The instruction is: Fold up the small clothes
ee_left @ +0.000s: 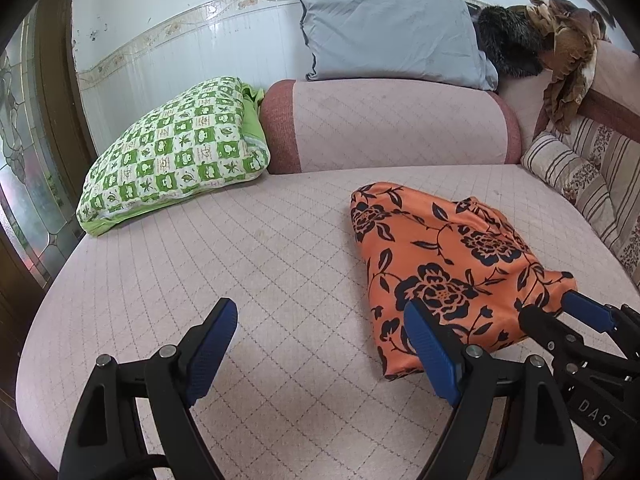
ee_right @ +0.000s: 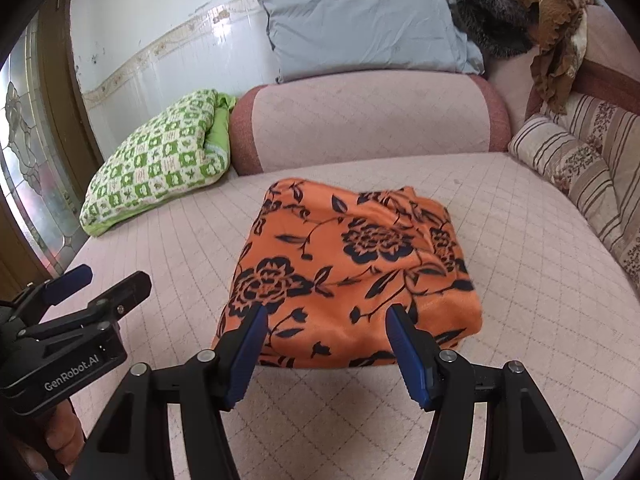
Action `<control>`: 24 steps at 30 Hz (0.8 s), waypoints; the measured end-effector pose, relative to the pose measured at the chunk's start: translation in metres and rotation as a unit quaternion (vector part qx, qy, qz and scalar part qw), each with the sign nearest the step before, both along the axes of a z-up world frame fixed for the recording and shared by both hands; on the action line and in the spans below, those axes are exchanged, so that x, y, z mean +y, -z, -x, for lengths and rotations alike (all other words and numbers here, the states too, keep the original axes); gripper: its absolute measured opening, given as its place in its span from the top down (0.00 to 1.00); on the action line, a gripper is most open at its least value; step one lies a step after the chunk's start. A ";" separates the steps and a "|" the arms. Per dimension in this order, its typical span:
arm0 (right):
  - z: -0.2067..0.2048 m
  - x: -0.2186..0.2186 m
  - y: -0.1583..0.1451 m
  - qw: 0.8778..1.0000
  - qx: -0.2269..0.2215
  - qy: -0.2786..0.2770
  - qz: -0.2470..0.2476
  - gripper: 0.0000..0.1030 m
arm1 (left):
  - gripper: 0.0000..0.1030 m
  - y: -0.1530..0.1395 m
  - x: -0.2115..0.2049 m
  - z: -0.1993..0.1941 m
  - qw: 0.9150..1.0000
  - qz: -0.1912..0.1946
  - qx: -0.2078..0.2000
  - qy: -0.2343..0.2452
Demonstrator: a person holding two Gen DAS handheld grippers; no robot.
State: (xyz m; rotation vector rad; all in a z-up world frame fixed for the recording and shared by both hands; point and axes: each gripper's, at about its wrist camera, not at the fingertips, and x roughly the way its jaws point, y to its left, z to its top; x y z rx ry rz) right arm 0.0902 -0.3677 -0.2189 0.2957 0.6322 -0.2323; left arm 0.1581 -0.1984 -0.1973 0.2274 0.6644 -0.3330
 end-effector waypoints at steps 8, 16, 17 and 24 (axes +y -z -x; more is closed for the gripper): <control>0.008 0.003 0.005 1.000 0.004 -0.003 0.005 0.37 | 0.17 0.004 0.003 0.006 1.000 -0.001 0.004 -0.003; 0.015 -0.040 0.012 0.999 0.003 0.033 -0.038 0.27 | 0.17 0.023 -0.006 -0.009 0.999 0.000 0.037 0.014; 0.014 -0.048 0.015 0.998 0.007 0.039 -0.043 0.26 | 0.17 0.027 -0.009 -0.013 0.999 0.000 0.044 0.021; -0.004 -0.103 0.038 0.991 0.040 0.066 -0.109 0.26 | 0.17 0.051 -0.024 -0.049 0.988 0.036 0.136 0.067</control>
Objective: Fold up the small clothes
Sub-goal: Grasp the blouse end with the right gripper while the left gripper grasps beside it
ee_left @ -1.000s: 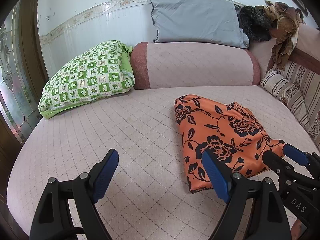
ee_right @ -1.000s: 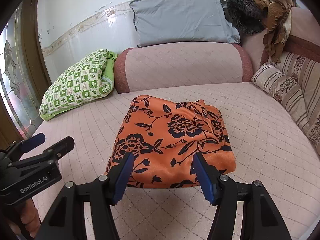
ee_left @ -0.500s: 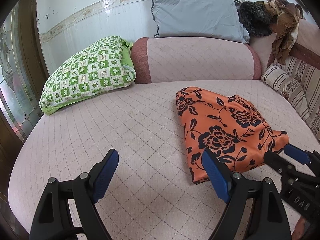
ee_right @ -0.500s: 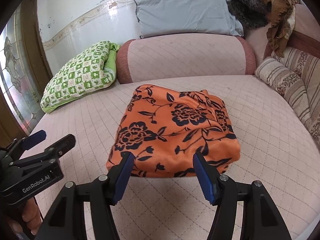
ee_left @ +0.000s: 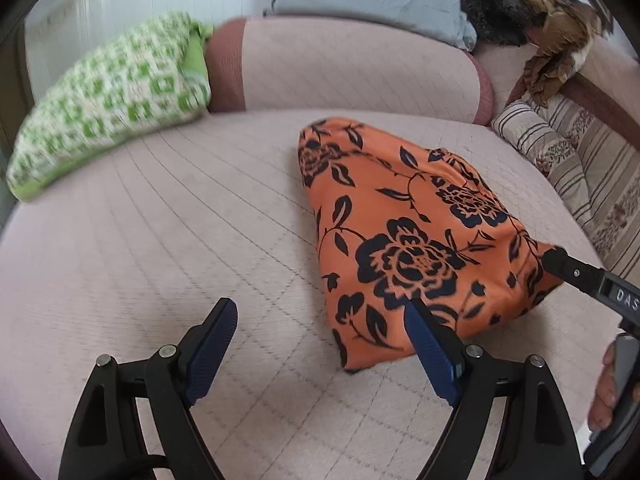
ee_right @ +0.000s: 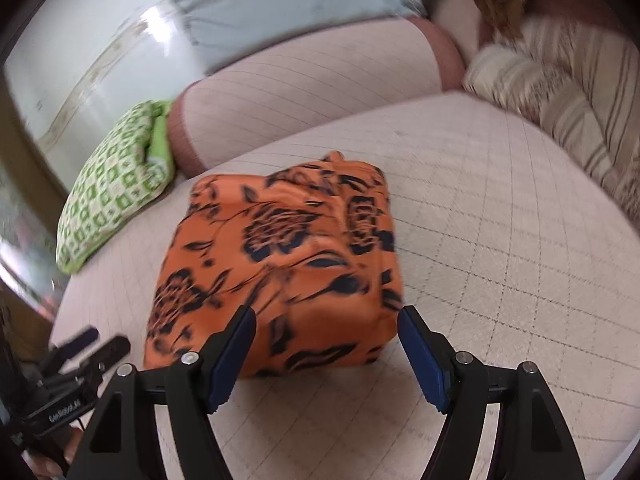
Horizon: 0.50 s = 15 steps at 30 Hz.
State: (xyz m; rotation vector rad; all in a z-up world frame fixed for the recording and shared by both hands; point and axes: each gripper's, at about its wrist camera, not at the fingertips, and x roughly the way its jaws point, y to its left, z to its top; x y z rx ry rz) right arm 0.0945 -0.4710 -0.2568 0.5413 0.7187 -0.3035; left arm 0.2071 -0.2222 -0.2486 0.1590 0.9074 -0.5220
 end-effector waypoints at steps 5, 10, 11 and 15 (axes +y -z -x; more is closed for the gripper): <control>-0.014 -0.053 0.027 0.993 -0.002 0.029 -0.113 0.23 | 0.17 0.013 -0.002 -0.038 0.997 0.046 0.066 0.004; -0.036 -0.080 0.056 0.976 -0.002 0.043 -0.215 0.22 | 0.17 0.032 -0.012 -0.065 0.985 0.095 0.140 0.034; -0.041 -0.082 0.063 0.971 -0.002 0.039 -0.236 0.20 | 0.17 0.036 -0.013 -0.067 0.982 0.104 0.150 0.039; -0.064 -0.073 0.066 0.969 -0.019 0.014 -0.247 0.10 | 0.17 0.054 -0.024 -0.075 0.965 0.148 0.209 0.060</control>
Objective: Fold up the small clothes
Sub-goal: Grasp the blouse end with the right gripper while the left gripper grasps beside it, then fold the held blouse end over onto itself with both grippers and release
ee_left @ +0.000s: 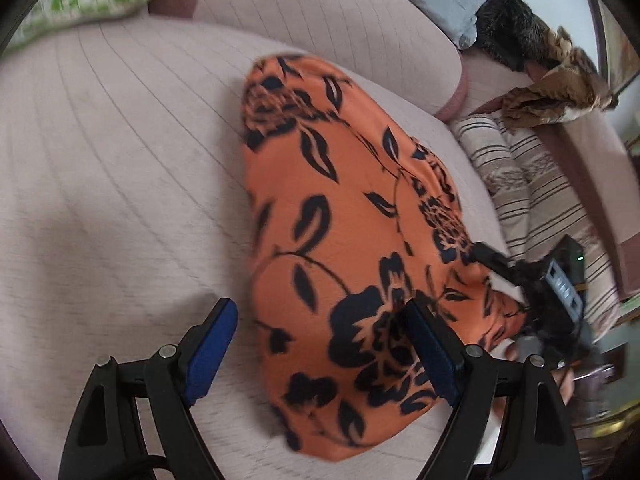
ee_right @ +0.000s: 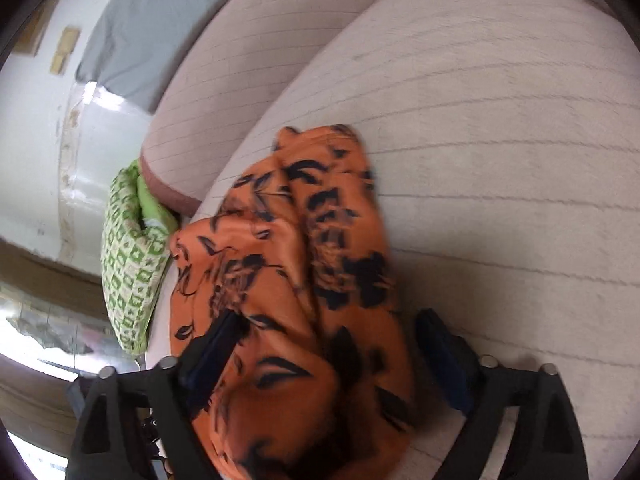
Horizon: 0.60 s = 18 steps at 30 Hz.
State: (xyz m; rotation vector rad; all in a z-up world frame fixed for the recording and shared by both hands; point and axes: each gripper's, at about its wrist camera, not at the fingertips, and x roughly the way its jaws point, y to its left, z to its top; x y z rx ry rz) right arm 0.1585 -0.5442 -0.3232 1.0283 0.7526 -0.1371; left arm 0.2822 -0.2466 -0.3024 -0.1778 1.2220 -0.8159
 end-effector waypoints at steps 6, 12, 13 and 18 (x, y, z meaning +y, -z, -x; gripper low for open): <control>-0.029 0.052 -0.012 0.994 0.028 -0.056 0.089 0.38 | 0.45 -0.002 -0.018 0.017 0.998 -0.034 -0.047 0.000; -0.018 0.081 -0.044 0.989 -0.019 -0.049 0.141 0.53 | 0.59 -0.034 -0.007 0.040 0.990 -0.062 -0.127 -0.016; -0.016 0.088 -0.049 0.988 -0.027 -0.052 0.145 0.54 | 0.60 -0.042 -0.004 0.044 0.988 -0.065 -0.140 -0.020; -0.007 0.131 -0.083 0.978 -0.085 -0.073 0.177 0.55 | 0.60 -0.072 0.039 0.062 0.978 -0.079 -0.187 -0.048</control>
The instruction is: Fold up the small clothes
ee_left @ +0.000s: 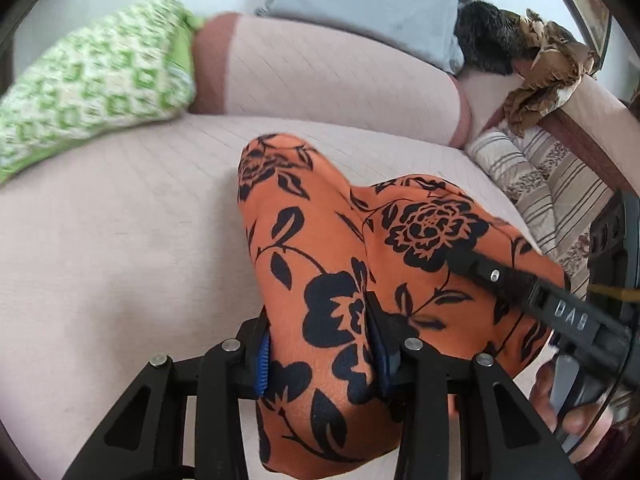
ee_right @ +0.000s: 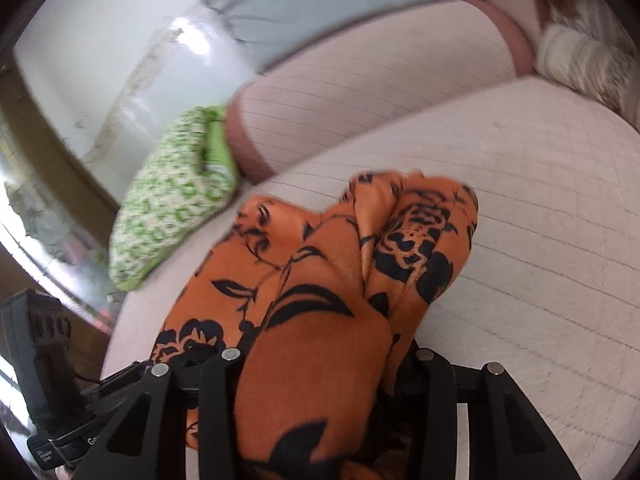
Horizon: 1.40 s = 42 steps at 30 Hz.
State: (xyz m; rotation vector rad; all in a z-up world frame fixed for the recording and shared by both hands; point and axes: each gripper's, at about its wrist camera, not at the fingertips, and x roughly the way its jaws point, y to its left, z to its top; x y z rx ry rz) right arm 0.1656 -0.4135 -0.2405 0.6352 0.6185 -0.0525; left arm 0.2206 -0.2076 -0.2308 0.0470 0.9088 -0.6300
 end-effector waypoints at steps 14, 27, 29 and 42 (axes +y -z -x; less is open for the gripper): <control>0.015 0.069 0.004 0.994 0.095 -0.002 0.061 0.33 | 0.19 -0.008 0.070 0.060 0.977 -0.154 -0.101 -0.107; 0.156 0.106 -0.085 0.988 -0.020 0.022 0.149 0.30 | 0.15 -0.111 0.109 0.156 0.964 -0.119 -0.188 -0.148; 0.172 0.116 -0.097 0.987 -0.030 0.012 0.159 0.30 | 0.15 -0.124 0.111 0.166 0.962 -0.114 -0.197 -0.151; 0.224 0.162 -0.151 0.978 -0.053 -0.010 0.201 0.30 | 0.15 -0.191 0.135 0.229 0.955 -0.091 -0.240 -0.147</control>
